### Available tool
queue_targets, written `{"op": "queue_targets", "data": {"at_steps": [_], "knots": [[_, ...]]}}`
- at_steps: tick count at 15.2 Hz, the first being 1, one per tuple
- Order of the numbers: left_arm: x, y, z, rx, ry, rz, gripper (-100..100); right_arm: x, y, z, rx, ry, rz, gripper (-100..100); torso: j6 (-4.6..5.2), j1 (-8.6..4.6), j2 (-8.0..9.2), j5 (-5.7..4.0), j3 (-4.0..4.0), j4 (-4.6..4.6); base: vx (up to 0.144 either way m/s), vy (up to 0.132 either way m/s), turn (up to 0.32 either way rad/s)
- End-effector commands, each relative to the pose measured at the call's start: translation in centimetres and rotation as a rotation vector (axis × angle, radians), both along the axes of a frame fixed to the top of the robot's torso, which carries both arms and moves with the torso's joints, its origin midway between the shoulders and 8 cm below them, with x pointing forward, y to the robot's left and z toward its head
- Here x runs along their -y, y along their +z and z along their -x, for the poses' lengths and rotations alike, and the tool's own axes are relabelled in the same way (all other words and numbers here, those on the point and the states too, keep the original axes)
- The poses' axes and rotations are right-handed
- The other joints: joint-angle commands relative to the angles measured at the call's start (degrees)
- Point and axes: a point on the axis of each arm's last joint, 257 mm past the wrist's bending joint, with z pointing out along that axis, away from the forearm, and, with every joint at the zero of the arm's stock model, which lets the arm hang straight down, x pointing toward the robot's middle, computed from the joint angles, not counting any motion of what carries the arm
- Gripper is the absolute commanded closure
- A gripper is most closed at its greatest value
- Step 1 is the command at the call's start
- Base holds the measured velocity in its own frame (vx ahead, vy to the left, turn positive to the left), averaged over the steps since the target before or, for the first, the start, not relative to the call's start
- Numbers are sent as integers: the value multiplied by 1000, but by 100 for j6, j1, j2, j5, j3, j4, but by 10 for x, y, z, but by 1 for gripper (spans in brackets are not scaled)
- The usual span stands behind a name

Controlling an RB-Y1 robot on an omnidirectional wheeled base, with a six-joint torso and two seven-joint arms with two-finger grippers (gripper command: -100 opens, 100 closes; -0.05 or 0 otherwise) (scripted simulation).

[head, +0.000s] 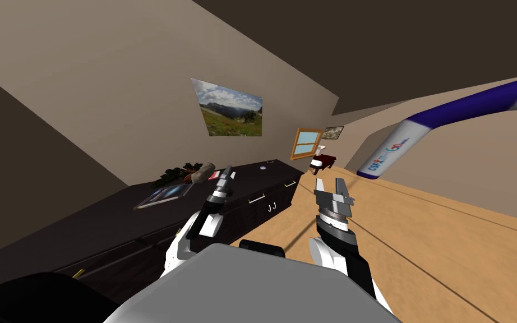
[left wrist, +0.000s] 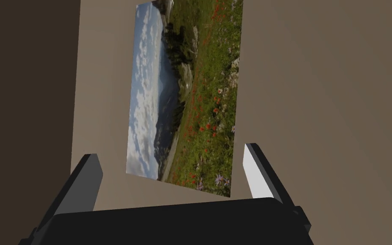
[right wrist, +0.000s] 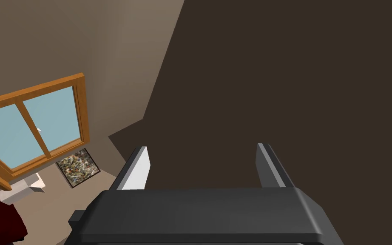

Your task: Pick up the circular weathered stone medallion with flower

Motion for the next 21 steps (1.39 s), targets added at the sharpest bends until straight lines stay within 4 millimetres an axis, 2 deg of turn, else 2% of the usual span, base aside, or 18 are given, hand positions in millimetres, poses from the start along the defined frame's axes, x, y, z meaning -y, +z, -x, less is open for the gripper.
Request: {"op": "queue_targets", "data": {"at_steps": [1,5,7,8,10,11,21], "knots": [[-2,-6,-8,-35,8,-17,-100,0,0,0,0,0,0,0,0,0,0,0,0,0,-45,42,-97],[-7,-19,-26,-97,22,-63,-100,0,0,0,0,0,0,0,-1,7,3,2,2,1,-59,59,-85],[-8,-23,-28,-117,27,-63,-100,0,0,0,0,0,0,0,0,8,7,2,4,1,-58,49,-69],[-11,-29,-36,-144,36,-86,-100,0,0,0,0,0,0,0,-2,4,3,1,2,1,-49,47,-93],[-12,-33,-38,-161,40,-86,-100,0,0,0,0,0,0,0,0,7,2,1,1,0,-47,53,-78],[-15,-38,-46,-188,49,-109,-100,0,0,0,0,0,0,0,-1,5,0,1,0,0,-63,47,-111],[-31,-68,-75,-334,96,-177,-100,0,0,0,0,0,0,0,0,11,4,2,2,1,-63,59,-91]]}}
